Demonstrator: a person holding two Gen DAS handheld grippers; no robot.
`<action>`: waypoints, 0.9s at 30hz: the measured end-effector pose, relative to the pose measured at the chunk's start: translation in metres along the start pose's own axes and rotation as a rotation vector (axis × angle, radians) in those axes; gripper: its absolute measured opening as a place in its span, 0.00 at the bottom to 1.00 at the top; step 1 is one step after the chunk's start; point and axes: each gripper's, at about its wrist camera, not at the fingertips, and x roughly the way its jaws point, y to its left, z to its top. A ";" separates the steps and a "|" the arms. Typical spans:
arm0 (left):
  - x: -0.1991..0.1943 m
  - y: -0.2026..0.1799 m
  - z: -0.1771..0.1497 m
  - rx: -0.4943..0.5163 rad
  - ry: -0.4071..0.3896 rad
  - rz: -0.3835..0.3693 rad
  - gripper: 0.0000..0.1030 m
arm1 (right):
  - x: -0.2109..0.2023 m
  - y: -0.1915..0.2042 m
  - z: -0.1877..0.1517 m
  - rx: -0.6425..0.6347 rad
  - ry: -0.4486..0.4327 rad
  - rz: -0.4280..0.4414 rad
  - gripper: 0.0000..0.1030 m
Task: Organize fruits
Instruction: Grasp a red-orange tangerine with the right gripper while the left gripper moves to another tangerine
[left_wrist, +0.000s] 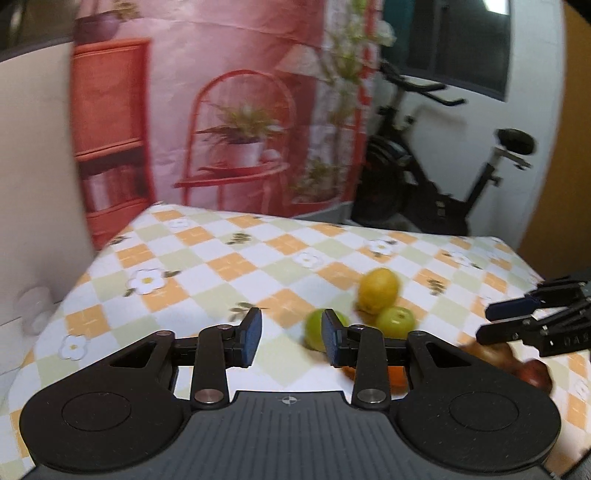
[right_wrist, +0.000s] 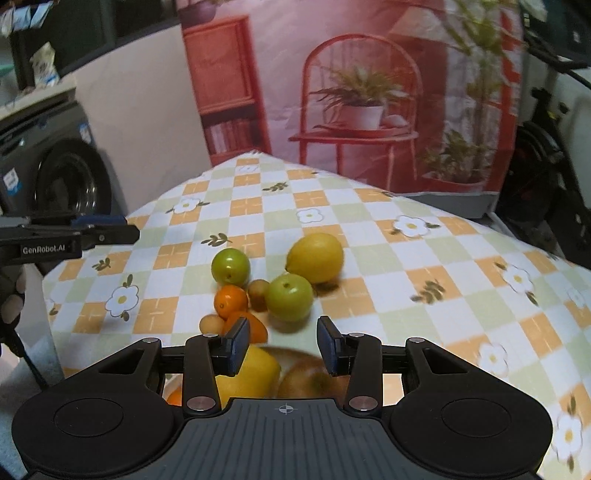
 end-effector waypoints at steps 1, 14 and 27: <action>0.001 0.004 0.001 -0.019 -0.001 0.010 0.50 | 0.008 0.002 0.004 -0.009 0.013 0.004 0.37; 0.012 0.012 0.001 -0.013 0.028 -0.018 0.61 | 0.082 0.039 0.026 -0.148 0.241 0.047 0.36; 0.022 0.015 -0.002 -0.033 0.071 -0.047 0.60 | 0.104 0.043 0.024 -0.155 0.327 0.034 0.33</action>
